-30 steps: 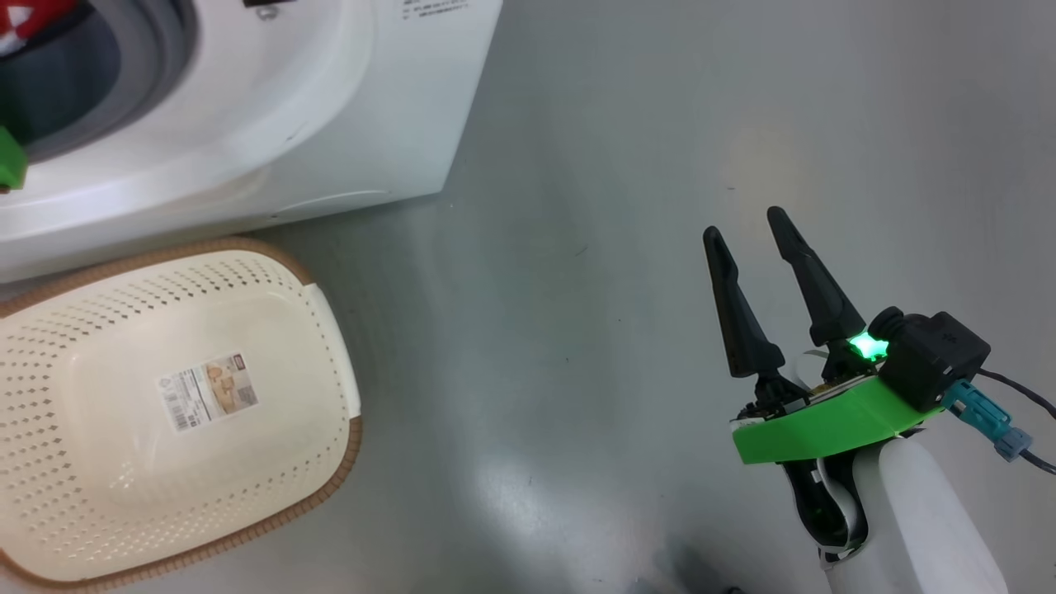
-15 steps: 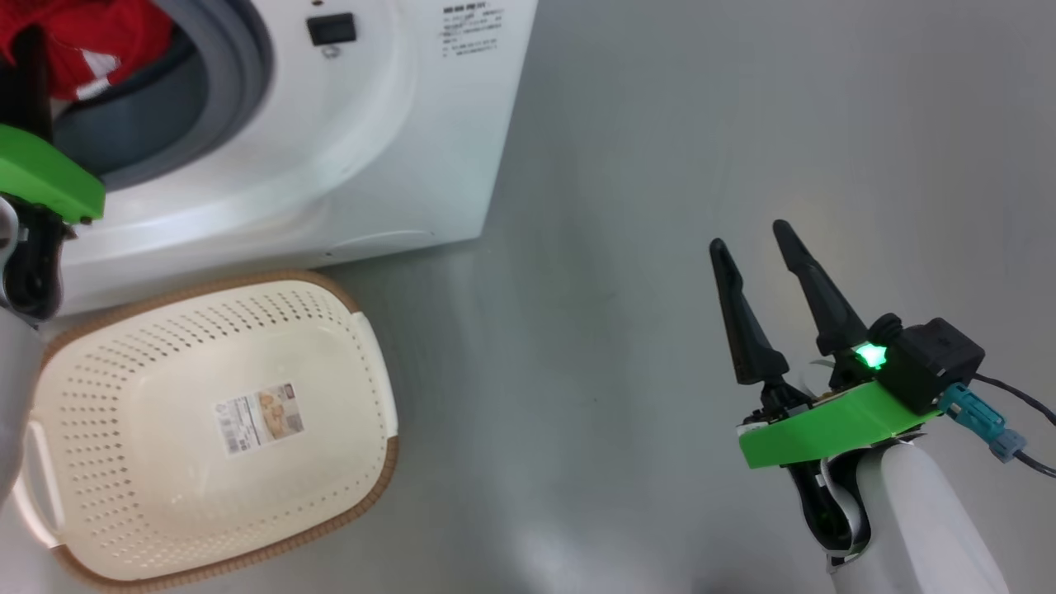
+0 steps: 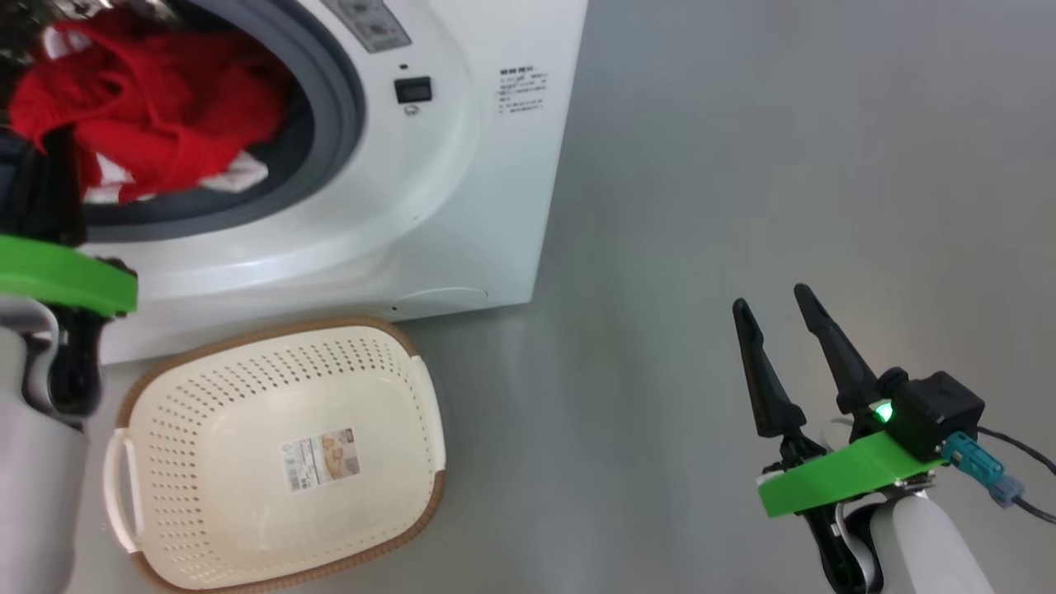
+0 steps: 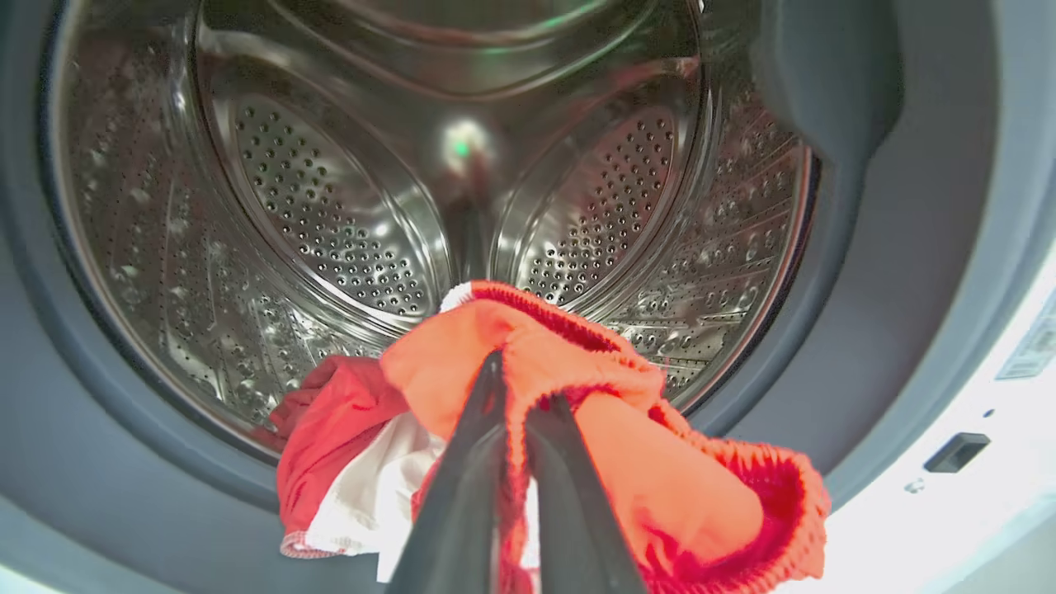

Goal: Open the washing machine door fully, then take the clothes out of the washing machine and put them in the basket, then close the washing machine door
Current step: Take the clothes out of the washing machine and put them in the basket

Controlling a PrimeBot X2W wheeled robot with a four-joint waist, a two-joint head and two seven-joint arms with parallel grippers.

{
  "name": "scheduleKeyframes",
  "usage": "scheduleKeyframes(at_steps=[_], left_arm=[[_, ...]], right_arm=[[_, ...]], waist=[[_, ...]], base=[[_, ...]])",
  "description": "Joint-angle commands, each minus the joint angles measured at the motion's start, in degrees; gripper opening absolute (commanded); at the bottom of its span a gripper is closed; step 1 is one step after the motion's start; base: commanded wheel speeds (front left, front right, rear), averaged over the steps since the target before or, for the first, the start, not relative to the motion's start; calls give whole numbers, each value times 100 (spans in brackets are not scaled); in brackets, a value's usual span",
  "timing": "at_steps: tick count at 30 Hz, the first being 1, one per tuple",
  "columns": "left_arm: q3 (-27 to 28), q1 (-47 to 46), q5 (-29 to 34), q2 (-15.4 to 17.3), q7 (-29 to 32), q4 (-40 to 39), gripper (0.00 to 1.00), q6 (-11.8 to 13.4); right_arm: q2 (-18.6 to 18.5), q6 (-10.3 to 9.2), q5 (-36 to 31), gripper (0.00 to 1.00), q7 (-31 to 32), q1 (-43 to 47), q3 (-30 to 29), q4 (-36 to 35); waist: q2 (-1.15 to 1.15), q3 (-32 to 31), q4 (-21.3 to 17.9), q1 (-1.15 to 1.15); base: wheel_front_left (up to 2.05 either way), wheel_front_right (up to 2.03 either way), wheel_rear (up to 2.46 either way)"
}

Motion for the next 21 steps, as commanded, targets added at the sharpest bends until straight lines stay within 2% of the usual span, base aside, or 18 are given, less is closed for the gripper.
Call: scheduleKeyframes(at_steps=[1,10,21], left_arm=[[370,160,183,206,-45,-337,0,26],[1378,1300,747,-123,-45,-1816,0,26],[1998,2359,1048,-383,-45,-3684,0,26]], right_arm=[[31,9,-53,100,-27,130,62,-126],[31,9,-85,100,-27,315,19,-107],[-2,9,-89,100,-27,438,-14,-99]], waist=[[0,-236,168,0],[0,-499,262,0],[0,-656,388,0]], base=[[0,0,0],[0,0,0],[0,0,0]])
